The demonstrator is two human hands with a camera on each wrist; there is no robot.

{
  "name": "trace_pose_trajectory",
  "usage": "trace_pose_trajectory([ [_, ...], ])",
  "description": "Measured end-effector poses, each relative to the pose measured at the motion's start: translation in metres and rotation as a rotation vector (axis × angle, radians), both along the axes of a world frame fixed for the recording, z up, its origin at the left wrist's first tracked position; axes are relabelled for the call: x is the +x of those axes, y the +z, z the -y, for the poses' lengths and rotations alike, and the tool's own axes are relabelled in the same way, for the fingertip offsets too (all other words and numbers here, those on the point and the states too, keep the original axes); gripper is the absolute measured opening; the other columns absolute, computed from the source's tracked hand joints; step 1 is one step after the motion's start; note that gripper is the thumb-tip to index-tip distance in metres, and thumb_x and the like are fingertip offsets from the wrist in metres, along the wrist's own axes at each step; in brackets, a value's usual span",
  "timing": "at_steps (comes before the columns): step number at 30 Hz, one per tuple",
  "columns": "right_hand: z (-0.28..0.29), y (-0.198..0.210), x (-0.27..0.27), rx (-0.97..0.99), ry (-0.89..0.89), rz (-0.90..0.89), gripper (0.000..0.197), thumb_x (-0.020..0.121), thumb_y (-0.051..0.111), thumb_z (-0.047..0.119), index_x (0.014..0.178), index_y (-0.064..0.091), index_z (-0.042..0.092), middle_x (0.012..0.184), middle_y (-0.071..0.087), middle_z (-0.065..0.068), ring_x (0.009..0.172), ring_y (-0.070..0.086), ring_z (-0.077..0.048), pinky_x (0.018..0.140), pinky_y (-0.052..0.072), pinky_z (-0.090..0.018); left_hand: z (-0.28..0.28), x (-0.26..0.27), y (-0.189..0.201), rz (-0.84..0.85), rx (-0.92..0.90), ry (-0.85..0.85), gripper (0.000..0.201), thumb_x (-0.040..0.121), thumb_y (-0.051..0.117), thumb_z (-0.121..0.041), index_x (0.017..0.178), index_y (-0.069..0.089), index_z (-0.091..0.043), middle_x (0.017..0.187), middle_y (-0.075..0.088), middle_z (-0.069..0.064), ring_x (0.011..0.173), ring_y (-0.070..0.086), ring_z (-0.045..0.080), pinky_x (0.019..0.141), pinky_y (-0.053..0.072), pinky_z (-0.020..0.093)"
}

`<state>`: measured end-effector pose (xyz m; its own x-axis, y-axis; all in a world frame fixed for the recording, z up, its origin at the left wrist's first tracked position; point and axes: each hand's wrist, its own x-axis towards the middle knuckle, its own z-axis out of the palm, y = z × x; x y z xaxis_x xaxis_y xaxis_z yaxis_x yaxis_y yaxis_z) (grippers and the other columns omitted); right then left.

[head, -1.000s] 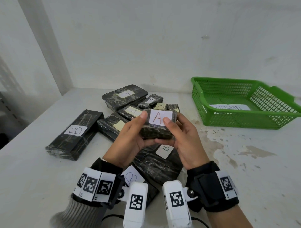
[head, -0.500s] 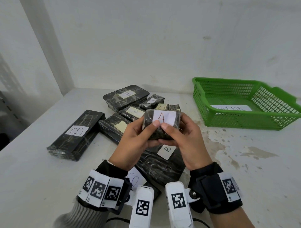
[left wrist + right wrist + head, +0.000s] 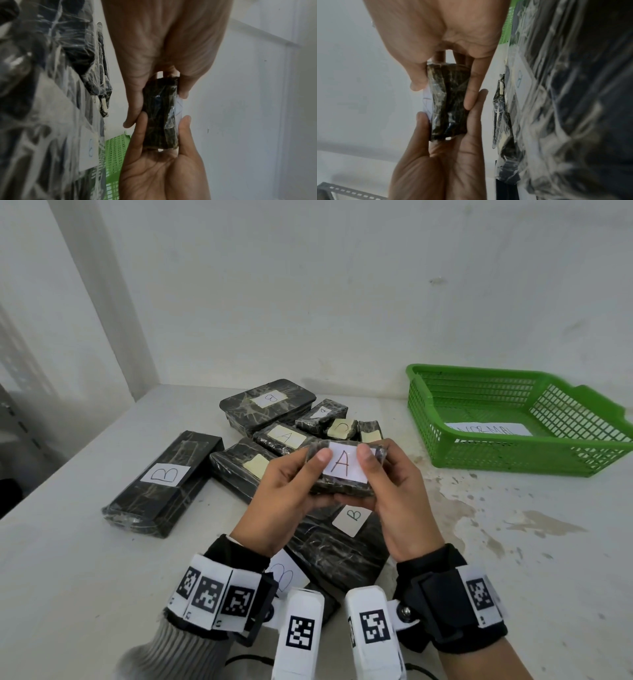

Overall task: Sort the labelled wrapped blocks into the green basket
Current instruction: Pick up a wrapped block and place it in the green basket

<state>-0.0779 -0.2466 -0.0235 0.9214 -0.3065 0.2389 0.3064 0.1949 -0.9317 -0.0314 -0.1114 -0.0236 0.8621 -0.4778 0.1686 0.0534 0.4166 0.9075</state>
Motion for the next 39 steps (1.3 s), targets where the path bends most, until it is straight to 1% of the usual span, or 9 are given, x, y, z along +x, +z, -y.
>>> trace_pose_trajectory([
  [2,-0.001,0.002,0.000,0.010,0.007,-0.011,0.035,0.085,0.068,0.050,0.092,0.064,0.016,0.096,0.072,-0.009,0.087,0.071,-0.021,0.062,0.059,-0.033,-0.001,0.001,0.000,-0.002,-0.014,-0.012,0.031,0.089,0.053,-0.021,0.103,0.068,0.003,0.097,0.070,0.023,0.094,0.069,0.029,0.077,0.061,0.044],
  [5,0.001,0.005,-0.002,0.073,0.046,-0.039,0.058,0.089,0.054,0.058,0.107,0.063,0.004,0.104,0.073,-0.017,0.090,0.072,-0.027,0.064,0.060,-0.036,-0.003,0.000,0.003,-0.004,-0.028,-0.041,0.039,0.088,0.054,-0.022,0.104,0.064,0.013,0.095,0.071,0.018,0.090,0.070,0.025,0.071,0.060,0.035],
  [10,0.002,0.005,0.000,0.080,0.012,-0.041,0.043,0.087,0.061,0.045,0.095,0.060,0.003,0.110,0.060,-0.037,0.086,0.067,-0.031,0.059,0.060,-0.034,-0.004,-0.002,0.006,-0.001,-0.008,-0.039,0.045,0.090,0.053,-0.026,0.107,0.065,0.013,0.109,0.065,0.034,0.096,0.068,0.033,0.076,0.060,0.043],
  [13,0.002,0.002,0.000,0.075,0.020,-0.041,0.038,0.090,0.059,0.041,0.092,0.065,0.003,0.103,0.069,-0.026,0.087,0.067,-0.030,0.063,0.061,-0.037,-0.003,0.001,0.004,-0.027,-0.009,-0.032,0.043,0.088,0.055,-0.022,0.109,0.063,0.014,0.111,0.067,0.030,0.096,0.069,0.031,0.075,0.061,0.043],
  [16,0.002,0.003,-0.001,0.081,0.075,-0.040,0.030,0.085,0.061,0.048,0.084,0.074,0.022,0.099,0.073,-0.014,0.087,0.070,-0.024,0.071,0.059,-0.042,-0.003,0.002,0.003,-0.031,-0.005,-0.028,0.039,0.087,0.056,-0.020,0.108,0.064,0.012,0.114,0.068,0.024,0.097,0.069,0.029,0.079,0.060,0.046],
  [24,0.008,-0.005,0.004,0.014,0.055,0.032,0.032,0.071,0.078,0.051,0.071,0.062,0.023,0.084,0.063,-0.010,0.078,0.061,-0.021,0.072,0.054,-0.040,-0.004,-0.002,0.003,-0.020,0.002,-0.035,0.043,0.091,0.050,-0.028,0.116,0.066,0.003,0.114,0.065,0.030,0.101,0.066,0.030,0.082,0.060,0.041],
  [27,0.008,-0.009,0.007,0.013,0.075,0.027,0.041,0.066,0.080,0.058,0.075,0.063,0.021,0.090,0.062,-0.015,0.082,0.062,-0.020,0.071,0.056,-0.035,-0.005,0.001,0.002,-0.015,0.002,-0.030,0.040,0.090,0.051,-0.023,0.116,0.066,0.003,0.114,0.068,0.023,0.101,0.066,0.027,0.080,0.060,0.038],
  [33,0.009,-0.007,0.004,0.034,0.136,0.019,0.059,0.069,0.075,0.060,0.094,0.063,0.008,0.103,0.064,-0.026,0.093,0.065,-0.027,0.077,0.058,-0.042,-0.006,0.001,0.005,-0.016,-0.016,-0.025,0.046,0.093,0.051,-0.031,0.116,0.064,0.008,0.117,0.067,0.025,0.101,0.067,0.028,0.082,0.059,0.039],
  [39,0.010,-0.006,0.005,-0.006,0.033,0.025,0.018,0.081,0.072,0.038,0.069,0.068,0.026,0.072,0.064,0.001,0.070,0.061,-0.015,0.070,0.054,-0.037,-0.002,0.000,0.000,0.008,0.004,-0.006,0.037,0.087,0.057,-0.015,0.115,0.064,0.008,0.119,0.064,0.024,0.099,0.066,0.029,0.084,0.059,0.047],
])
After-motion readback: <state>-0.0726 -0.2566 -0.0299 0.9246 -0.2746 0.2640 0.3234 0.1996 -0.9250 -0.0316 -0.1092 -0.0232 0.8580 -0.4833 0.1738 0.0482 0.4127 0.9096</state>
